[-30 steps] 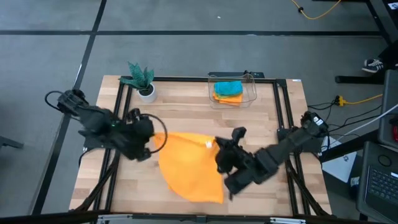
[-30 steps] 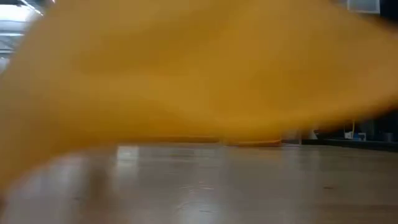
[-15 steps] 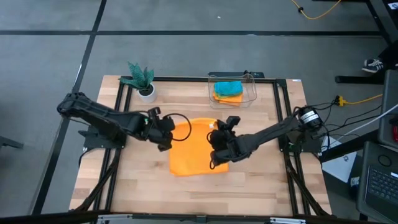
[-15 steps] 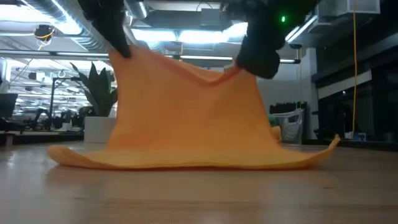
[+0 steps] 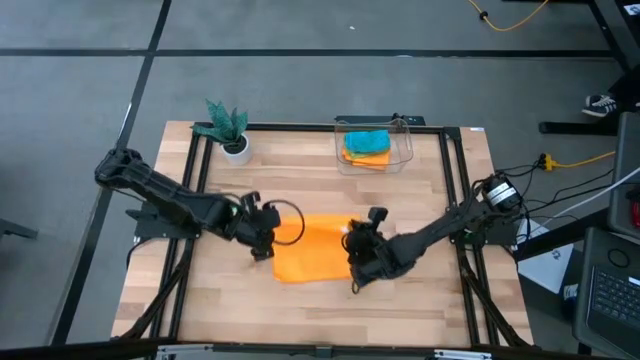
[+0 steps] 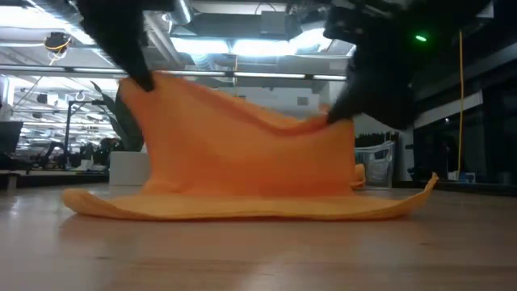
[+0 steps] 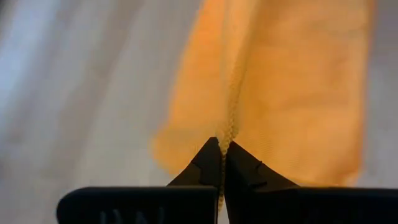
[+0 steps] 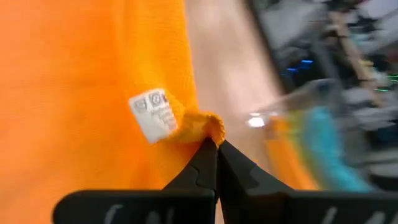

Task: Fold microfiber towels
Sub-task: Fold the orange microfiber towel

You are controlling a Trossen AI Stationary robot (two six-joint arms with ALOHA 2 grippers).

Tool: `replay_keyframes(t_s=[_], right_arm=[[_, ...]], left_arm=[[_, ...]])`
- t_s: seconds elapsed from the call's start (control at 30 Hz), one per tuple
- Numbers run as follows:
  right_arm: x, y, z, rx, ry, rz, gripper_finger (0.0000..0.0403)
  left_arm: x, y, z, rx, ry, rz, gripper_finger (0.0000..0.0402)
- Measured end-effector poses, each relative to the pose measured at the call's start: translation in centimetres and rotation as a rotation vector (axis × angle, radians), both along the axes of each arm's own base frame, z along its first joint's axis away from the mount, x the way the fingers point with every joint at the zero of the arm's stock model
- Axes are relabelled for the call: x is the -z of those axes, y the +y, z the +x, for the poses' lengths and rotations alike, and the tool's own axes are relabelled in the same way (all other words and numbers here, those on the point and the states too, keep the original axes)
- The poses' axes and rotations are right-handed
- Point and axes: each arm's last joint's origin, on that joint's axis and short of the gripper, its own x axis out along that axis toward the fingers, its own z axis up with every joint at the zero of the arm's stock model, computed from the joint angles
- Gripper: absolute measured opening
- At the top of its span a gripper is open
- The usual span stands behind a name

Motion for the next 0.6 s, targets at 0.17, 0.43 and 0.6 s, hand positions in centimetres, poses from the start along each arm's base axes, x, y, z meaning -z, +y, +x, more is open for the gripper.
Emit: replay_keyframes(t_s=[0.17, 0.43, 0.6], right_arm=[[1.9, 2.9, -1.6, -0.128, -0.035, 0.124, 0.0001], [3.0, 4.6, -3.2, -0.247, 0.013, 0.127, 0.0002], [3.3, 4.8, -3.4, -0.285, 0.073, 0.211, 0.0022]], left_arm=[[2.5, -2.9, -0.7, 0.060, -0.104, -0.100, 0.0000], [5.0, -5.3, -1.8, 0.111, -0.233, -0.225, 0.0000], [6.1, -5.5, -2.5, 0.067, -0.223, -0.288, 0.0010]])
